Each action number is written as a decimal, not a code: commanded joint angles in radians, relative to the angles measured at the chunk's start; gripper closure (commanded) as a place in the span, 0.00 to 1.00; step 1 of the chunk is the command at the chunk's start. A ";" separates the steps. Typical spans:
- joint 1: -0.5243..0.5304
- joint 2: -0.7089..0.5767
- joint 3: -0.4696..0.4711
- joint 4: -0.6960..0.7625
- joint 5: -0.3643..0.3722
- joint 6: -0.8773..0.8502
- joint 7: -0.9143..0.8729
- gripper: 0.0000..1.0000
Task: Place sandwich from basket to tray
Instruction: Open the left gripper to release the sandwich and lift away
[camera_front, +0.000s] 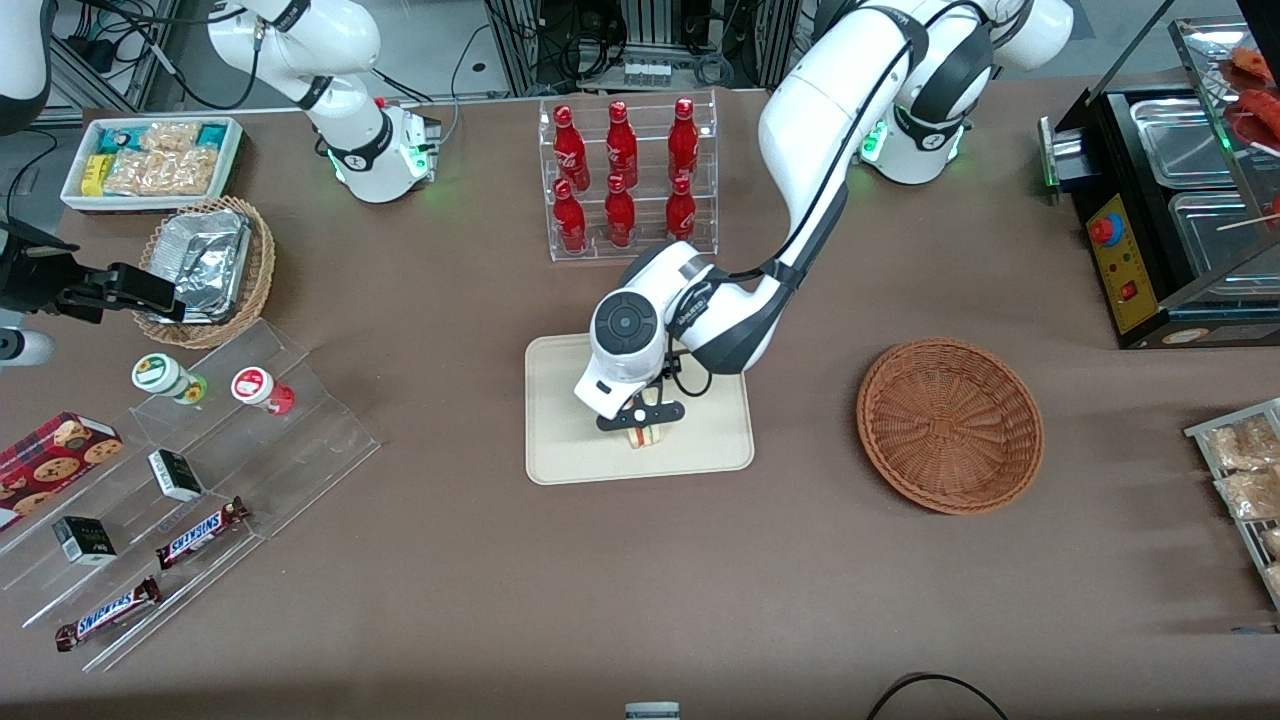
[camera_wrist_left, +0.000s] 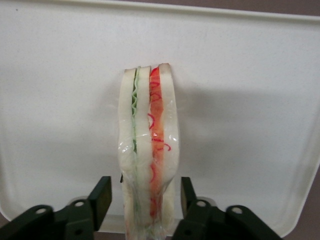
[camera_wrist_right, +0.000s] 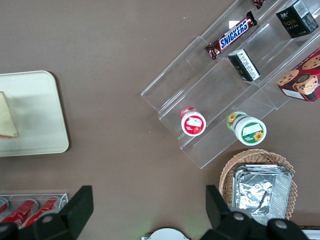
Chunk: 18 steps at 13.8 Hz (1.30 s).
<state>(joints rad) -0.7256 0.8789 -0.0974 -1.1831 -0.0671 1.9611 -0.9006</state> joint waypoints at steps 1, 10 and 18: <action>-0.014 -0.050 0.016 0.019 -0.010 -0.073 -0.009 0.00; 0.047 -0.253 0.030 -0.001 0.001 -0.315 0.213 0.00; 0.308 -0.541 0.047 -0.309 -0.002 -0.340 0.625 0.00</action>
<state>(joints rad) -0.4747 0.4571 -0.0445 -1.3464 -0.0655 1.6129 -0.3815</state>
